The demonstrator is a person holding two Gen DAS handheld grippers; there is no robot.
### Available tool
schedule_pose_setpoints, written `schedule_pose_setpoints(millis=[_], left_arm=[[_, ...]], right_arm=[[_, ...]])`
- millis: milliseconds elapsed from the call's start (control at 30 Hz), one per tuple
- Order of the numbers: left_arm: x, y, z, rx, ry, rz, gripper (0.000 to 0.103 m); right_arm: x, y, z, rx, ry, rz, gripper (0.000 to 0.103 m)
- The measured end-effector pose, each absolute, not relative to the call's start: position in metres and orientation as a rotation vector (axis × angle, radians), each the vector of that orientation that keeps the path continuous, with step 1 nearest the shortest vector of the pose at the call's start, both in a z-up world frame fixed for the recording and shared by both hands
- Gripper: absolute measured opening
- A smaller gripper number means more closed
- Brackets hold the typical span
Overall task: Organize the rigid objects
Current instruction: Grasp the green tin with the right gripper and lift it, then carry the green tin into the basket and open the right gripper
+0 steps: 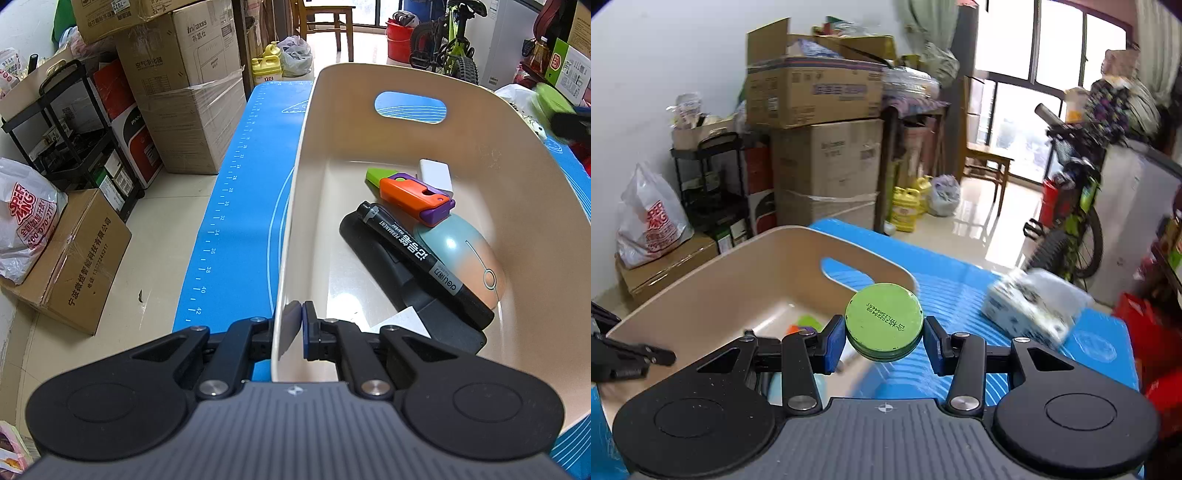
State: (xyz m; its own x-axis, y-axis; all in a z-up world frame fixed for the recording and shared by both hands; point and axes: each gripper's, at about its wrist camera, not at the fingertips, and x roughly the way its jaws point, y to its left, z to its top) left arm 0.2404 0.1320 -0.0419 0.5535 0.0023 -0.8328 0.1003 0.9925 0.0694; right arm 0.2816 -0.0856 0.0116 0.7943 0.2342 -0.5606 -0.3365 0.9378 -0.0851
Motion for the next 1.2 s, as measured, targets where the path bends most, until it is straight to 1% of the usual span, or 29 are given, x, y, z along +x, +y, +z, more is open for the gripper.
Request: schedule_pose_setpoints(millis=[367, 533, 700, 867, 1033, 1133, 1167, 1200], left_arm=[[0.241, 0.131, -0.042, 0.114, 0.983, -0.058, 0.009], [0.240, 0.131, -0.042, 0.113, 0.983, -0.059, 0.009], [0.241, 0.132, -0.042, 0.113, 0.981, -0.060, 0.008], [0.241, 0.132, -0.043, 0.112, 0.979, -0.063, 0.008], [0.241, 0.133, -0.043, 0.110, 0.978, -0.063, 0.008], [0.241, 0.133, -0.043, 0.111, 0.978, -0.063, 0.008], [0.241, 0.134, -0.044, 0.110, 0.977, -0.063, 0.008], [0.241, 0.134, -0.044, 0.109, 0.977, -0.063, 0.008]], right_arm=[[0.328, -0.015, 0.002, -0.274, 0.671, 0.358, 0.050], [0.355, 0.000, -0.013, -0.243, 0.780, 0.358, 0.050], [0.377, 0.015, -0.040, -0.256, 0.916, 0.313, 0.050], [0.388, 0.026, -0.054, -0.282, 0.988, 0.281, 0.050], [0.394, 0.027, -0.055, -0.273, 1.023, 0.272, 0.051], [0.395, 0.027, -0.058, -0.302, 1.029, 0.265, 0.054], [0.394, 0.027, -0.058, -0.300, 1.028, 0.265, 0.057], [0.394, 0.026, -0.057, -0.298, 1.026, 0.266, 0.058]])
